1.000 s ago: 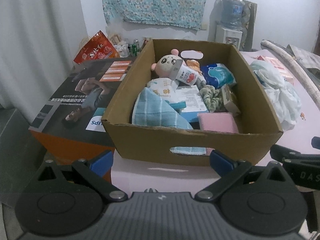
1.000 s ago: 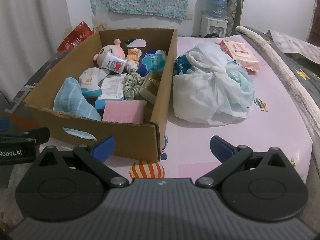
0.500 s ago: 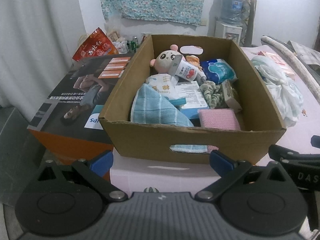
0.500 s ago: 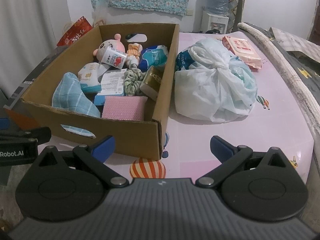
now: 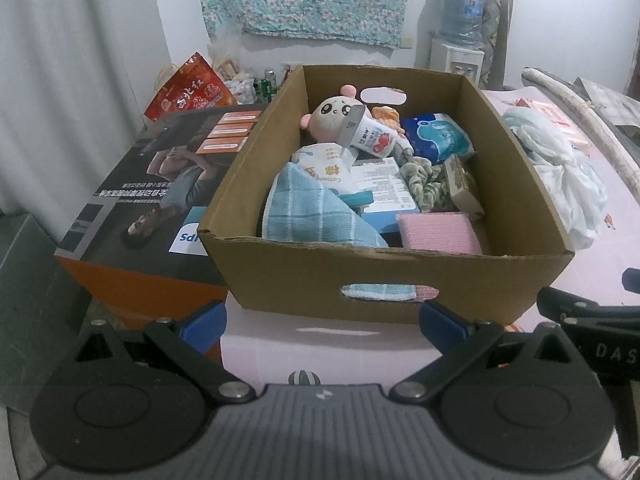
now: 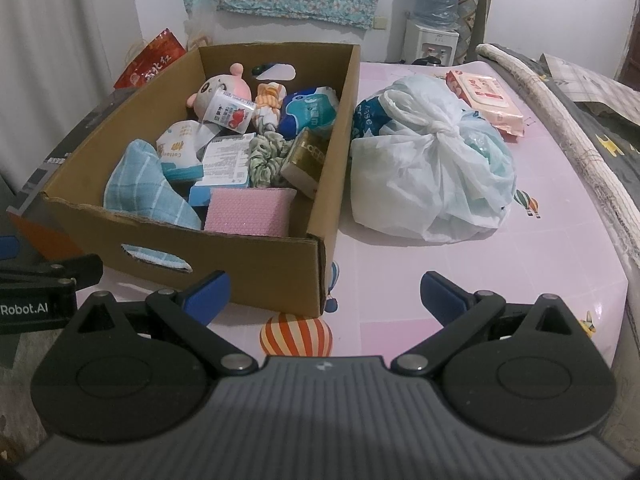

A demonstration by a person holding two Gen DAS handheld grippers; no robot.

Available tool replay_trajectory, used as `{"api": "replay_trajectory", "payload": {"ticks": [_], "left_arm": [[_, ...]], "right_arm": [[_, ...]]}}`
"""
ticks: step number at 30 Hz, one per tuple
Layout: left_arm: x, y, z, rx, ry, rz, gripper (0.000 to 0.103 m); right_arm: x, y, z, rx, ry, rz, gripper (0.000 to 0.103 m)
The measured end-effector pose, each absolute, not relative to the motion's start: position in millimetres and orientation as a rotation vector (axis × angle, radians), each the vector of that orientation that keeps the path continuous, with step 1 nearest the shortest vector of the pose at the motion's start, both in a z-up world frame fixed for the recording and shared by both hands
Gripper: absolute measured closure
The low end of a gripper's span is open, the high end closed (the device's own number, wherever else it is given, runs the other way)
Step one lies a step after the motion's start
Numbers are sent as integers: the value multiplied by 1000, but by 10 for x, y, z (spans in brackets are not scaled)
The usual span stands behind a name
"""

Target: Organize soft objects

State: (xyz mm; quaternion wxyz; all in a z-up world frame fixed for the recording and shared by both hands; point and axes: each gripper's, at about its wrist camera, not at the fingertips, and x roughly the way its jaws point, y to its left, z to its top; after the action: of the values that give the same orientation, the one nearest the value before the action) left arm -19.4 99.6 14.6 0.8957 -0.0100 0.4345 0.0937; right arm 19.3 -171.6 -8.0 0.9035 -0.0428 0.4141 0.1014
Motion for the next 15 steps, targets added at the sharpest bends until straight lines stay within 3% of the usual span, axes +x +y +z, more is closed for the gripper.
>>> {"api": "replay_trajectory", "payload": {"ticks": [15], "left_arm": [[-205,1001,143,-21,902,196,0]], "right_arm": [[183,-1701,-82,-90,855,210,1]]}}
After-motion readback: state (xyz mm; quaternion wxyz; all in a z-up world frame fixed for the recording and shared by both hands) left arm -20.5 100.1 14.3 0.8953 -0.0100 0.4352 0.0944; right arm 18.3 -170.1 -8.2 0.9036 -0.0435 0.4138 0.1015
